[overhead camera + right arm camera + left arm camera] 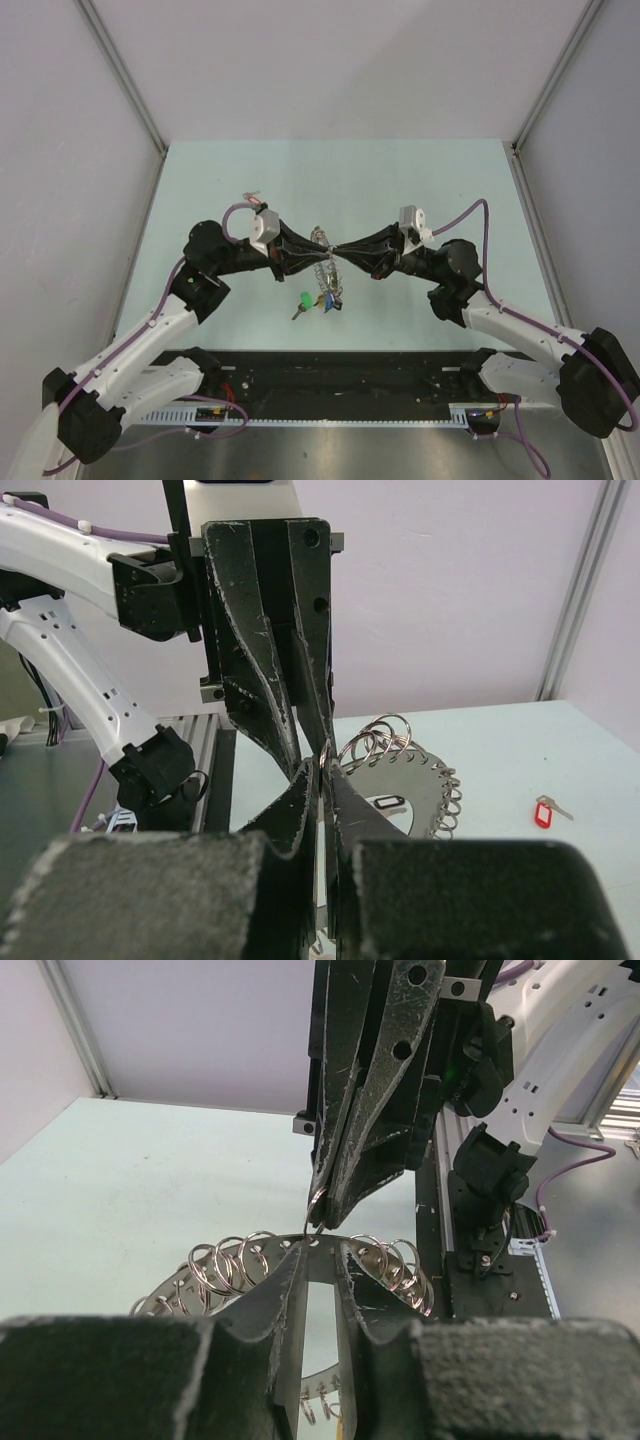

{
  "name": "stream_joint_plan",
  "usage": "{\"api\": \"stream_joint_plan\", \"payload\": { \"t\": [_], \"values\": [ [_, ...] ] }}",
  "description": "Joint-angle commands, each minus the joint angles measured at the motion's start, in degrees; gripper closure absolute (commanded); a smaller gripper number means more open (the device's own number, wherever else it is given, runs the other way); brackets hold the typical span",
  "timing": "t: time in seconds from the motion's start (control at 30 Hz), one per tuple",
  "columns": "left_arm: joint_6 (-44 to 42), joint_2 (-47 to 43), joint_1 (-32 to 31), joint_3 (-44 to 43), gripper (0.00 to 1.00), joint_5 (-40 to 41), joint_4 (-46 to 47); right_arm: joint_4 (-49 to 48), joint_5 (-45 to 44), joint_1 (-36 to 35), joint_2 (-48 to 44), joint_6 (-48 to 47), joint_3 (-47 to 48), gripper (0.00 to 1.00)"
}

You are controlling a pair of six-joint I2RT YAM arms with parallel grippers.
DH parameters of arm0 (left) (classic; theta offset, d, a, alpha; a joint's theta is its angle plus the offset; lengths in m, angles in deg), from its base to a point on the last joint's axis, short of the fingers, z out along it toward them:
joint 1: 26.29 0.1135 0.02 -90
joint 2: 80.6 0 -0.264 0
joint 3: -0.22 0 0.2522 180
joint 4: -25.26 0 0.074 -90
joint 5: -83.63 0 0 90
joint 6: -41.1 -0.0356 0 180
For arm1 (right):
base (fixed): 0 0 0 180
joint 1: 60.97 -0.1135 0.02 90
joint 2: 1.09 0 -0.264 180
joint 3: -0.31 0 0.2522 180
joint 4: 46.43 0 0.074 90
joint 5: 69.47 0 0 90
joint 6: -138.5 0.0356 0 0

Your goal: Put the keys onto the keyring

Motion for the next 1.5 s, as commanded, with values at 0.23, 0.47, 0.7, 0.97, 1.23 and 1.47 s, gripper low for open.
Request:
{"api": "stream_joint_plan", "payload": {
  "t": [0.23, 0.47, 0.7, 0.97, 1.23, 1.47],
  "values": [
    [0.4, 1.1, -0.7, -1.2, 0.76, 3.7, -2.0, -5.0, -0.2, -0.9, -0.4, 0.1, 0.7, 1.0],
    [2.2, 1.0, -0.8, -0.5, 0.75, -0.1, 1.2, -4.7, 0.3, -1.0, 0.1, 0.1, 0.7, 1.0],
    [4.5, 1.1, -0.7, 0.3, 0.76, -4.1, 4.9, -4.9, 0.9, -1.2, 1.0, 0.3, 0.6, 1.0],
    [4.4, 1.7, -0.8, -0.2, 0.97, -4.7, 4.1, -5.2, 1.1, -1.4, 2.1, 0.6, 0.7, 1.0],
    [-4.4, 1.7, -0.7, -4.9, 1.0, 2.0, -12.2, 13.9, -1.4, -1.0, -2.6, -5.9, 2.2, 0.84],
    [-13.5, 5.0, -0.8, -12.1, 1.0, 6.1, -28.1, 43.3, -5.0, -0.7, -6.9, -22.6, 12.1, 0.59]
  ]
}}
